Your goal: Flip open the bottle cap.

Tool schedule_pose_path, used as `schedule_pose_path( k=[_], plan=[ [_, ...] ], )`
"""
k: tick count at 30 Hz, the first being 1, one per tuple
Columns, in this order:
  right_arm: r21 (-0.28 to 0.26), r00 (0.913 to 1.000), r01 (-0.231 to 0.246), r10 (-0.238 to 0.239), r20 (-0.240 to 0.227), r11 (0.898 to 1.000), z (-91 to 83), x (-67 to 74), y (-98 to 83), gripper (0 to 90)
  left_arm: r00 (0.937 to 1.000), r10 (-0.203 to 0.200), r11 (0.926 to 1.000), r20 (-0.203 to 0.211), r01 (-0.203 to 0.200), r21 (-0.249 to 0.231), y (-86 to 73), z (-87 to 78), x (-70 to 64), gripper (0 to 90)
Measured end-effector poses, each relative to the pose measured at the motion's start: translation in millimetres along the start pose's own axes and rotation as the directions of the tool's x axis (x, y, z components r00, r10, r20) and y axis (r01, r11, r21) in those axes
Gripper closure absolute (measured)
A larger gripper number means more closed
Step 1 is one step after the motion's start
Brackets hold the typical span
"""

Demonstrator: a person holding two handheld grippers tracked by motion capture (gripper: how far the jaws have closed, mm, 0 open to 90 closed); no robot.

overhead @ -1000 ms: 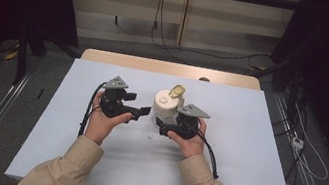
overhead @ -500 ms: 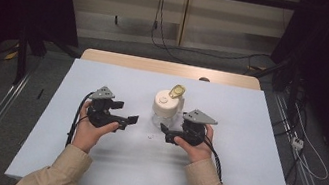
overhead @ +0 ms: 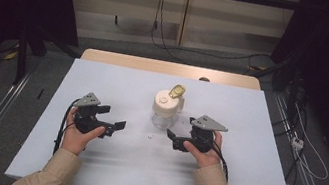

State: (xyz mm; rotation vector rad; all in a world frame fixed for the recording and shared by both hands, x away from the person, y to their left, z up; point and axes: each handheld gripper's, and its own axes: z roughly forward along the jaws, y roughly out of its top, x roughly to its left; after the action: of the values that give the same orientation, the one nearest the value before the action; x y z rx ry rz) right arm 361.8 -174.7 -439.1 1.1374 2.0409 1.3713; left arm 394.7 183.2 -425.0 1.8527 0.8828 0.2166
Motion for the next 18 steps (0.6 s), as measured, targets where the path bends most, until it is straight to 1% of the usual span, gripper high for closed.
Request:
schedule_pose_path(
  k=[4,6,9,13,15,18],
  plan=[
    [-0.003,1.0,-0.001,0.001,0.0,1.0,-8.3,-1.8,-2.8,4.4,1.0,0.01,0.9998,0.001,-0.01,0.015,-3.4,-4.1,0.7,5.1],
    [-0.004,1.0,0.0,0.0,0.0,1.0,-12.3,-2.3,-4.0,4.5,0.9999,0.011,0.9999,0.011,-0.011,0.005,-4.2,-6.9,1.0,5.1],
    [-0.007,1.0,0.005,-0.005,-0.001,1.0,-18.4,-4.1,-6.1,4.8,0.9999,0.013,0.9999,0.01,-0.013,0.001,-6.5,-11.3,2.2,5.1],
    [-0.013,1.0,0.005,-0.005,0.008,1.0,-26.6,-6.6,-8.5,5.1,0.9998,0.017,0.9998,-0.009,-0.017,0.004,-9.7,-16.4,4.3,5.0],
    [-0.015,1.0,0.006,-0.006,0.006,1.0,-30.4,-7.4,-9.8,5.2,0.9999,0.013,0.9999,0.003,-0.013,-0.003,-11.3,-18.8,4.9,5.1],
    [-0.012,0.9999,0.011,-0.011,0.006,1.0,-35.0,-7.9,-12.3,5.3,0.9998,0.016,0.9999,0.006,-0.016,0.003,-13.6,-21.6,5.7,5.1]
  ],
)
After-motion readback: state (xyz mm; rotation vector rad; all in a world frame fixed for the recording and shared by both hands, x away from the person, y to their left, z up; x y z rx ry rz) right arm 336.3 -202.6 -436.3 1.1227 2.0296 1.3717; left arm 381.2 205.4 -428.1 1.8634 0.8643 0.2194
